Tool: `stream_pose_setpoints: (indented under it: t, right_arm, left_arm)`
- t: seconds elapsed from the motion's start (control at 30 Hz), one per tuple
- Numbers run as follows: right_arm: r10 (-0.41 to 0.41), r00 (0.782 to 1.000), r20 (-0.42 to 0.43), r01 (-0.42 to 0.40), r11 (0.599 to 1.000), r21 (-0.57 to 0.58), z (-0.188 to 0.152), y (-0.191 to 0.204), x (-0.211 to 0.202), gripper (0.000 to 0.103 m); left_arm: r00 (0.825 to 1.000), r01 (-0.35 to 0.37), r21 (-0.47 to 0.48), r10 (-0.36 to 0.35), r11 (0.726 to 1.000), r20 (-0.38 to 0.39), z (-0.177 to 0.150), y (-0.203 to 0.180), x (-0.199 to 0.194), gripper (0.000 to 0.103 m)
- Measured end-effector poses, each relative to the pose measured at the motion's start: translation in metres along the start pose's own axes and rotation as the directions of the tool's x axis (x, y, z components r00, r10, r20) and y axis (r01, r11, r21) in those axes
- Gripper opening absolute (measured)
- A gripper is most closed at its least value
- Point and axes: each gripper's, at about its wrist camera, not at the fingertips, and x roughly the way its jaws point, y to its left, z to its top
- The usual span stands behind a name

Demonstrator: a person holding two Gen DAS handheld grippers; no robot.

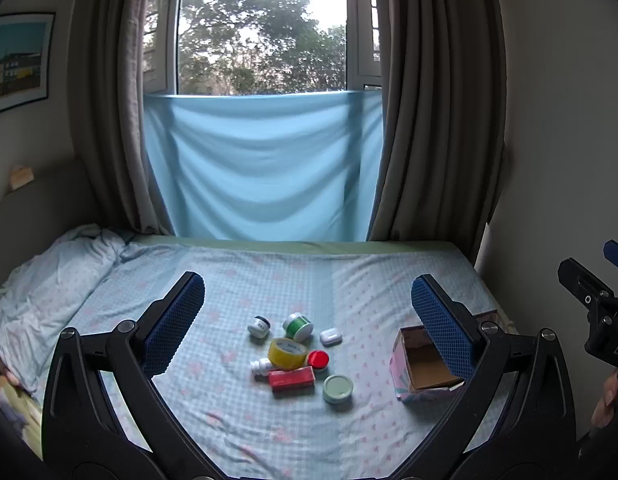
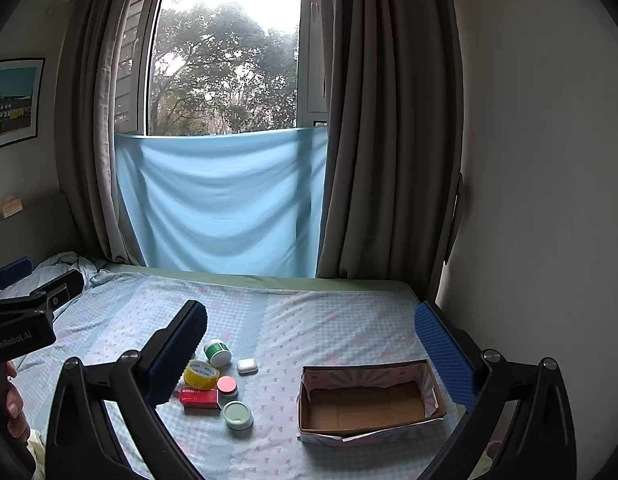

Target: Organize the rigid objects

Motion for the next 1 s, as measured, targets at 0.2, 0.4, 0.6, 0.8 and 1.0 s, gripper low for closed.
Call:
stream_pose_setpoints:
  t: [0.2,0.4,0.6,0.8,1.0]
  right_arm:
    - [-0.002,1.0,0.003,0.002,1.0,0.001,-0.001,0.0,0.0,0.103]
    - [0.001,1.0,0.005,-0.001,1.0,0.01,-0.003,0.001,0.001,0.103]
    - [0.015,1.0,0.009,-0.015,1.0,0.011,-0.003,0.0,0.001,0.103]
    - [0.042,0.998,-0.045,-0.043,0.999,-0.015,-0.008,0.003,0.017,0.103]
    - [0.114,0.981,-0.159,-0.116,0.993,-0.003,-0.035,0.013,0.059,0.103]
  left_arm:
    - [1.0,0.0,0.0,0.0,1.0,-0.005,0.0,0.001,0.001,0.103]
    - [1.0,0.001,-0.005,-0.001,1.0,-0.011,-0.001,0.001,0.002,0.103]
    - [1.0,-0.017,-0.022,0.017,1.0,-0.021,-0.006,0.008,0.006,0.103]
    - [0.992,-0.095,-0.052,0.09,0.994,-0.089,-0.014,0.026,0.015,0.103]
    - [0.971,-0.105,-0.01,0.101,0.994,-0.218,-0.033,0.044,0.054,0.103]
